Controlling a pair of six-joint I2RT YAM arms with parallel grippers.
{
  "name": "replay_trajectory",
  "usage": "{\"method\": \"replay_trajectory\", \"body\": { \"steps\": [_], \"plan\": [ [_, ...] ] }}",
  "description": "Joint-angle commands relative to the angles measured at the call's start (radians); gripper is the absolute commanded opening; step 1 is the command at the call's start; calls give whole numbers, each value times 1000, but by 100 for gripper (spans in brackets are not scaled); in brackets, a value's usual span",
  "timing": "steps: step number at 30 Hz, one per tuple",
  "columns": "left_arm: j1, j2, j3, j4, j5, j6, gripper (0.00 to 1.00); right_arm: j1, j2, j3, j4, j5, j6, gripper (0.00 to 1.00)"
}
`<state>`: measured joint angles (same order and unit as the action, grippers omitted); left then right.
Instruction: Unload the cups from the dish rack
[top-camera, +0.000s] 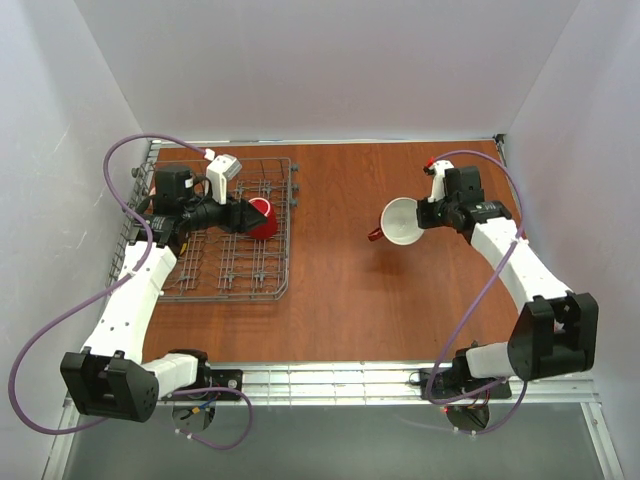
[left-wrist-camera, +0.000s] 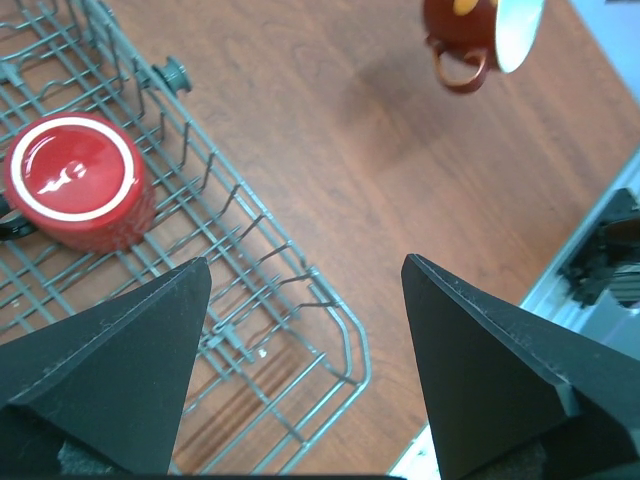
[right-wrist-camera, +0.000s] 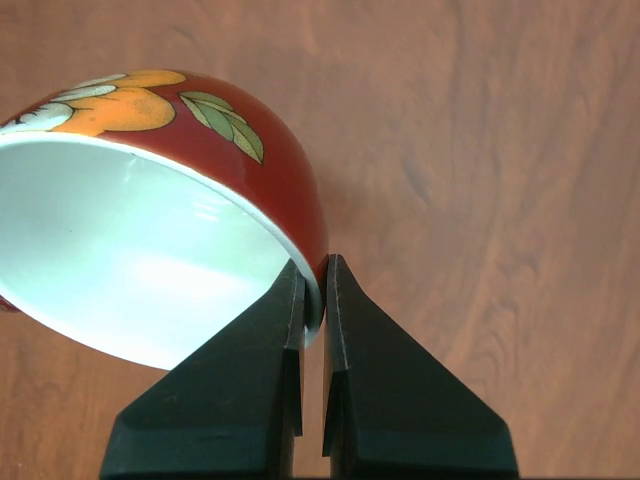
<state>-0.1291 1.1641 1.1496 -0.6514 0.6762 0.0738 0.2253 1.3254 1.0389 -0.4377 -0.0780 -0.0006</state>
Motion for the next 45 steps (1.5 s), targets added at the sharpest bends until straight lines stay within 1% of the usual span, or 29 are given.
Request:
{"method": "replay_trajectory", "body": {
  "steps": [1,2,5,7,11,16,18,22,24,27,29,30,31,32,37,38,39,41,45],
  "plan": [
    [3,-17,27,-43,-53,60,73,-35,47,134,-125,15,4,1],
    [3,-17,29,-53,-58,75,73,-41,87,180,-150,29,-25,1],
    [3,-24,21,-63,-67,93,73,-72,138,240,-200,26,-39,1],
    [3,-29,9,-68,-75,107,73,-95,166,254,-211,14,-39,1],
    [3,-35,-5,-79,-98,141,73,-139,248,305,-291,37,-71,1],
    [3,-23,-22,-77,-127,196,73,-194,330,354,-332,27,-88,1],
    [3,-6,-21,-80,-150,213,73,-202,359,371,-343,37,-90,1],
    [3,23,-16,-100,-216,297,72,-216,438,414,-368,47,-87,1],
    [3,31,-17,-91,-265,323,70,-215,465,434,-387,41,-85,1],
    [3,29,-34,-74,-294,366,68,-216,495,458,-395,55,-84,1],
    [3,32,-45,-68,-296,383,68,-216,509,469,-398,73,-85,1],
    [3,37,-45,-68,-296,385,68,-216,517,475,-401,116,-84,1],
    [3,43,-45,-68,-300,385,68,-216,531,484,-409,125,-84,1],
    [3,49,-42,-73,-299,385,68,-243,538,489,-415,129,-84,1],
    [3,80,-16,-100,-291,394,68,-250,586,526,-441,89,-85,1],
    [3,85,-13,-106,-290,402,68,-251,592,541,-450,86,-84,17],
    [3,89,-5,-117,-290,408,68,-254,597,549,-457,54,-85,24],
    [3,100,-2,-122,-300,414,68,-257,595,561,-460,21,-82,34],
    [6,131,15,-148,-313,481,69,-261,577,578,-455,-25,-85,43]
  ]
}}
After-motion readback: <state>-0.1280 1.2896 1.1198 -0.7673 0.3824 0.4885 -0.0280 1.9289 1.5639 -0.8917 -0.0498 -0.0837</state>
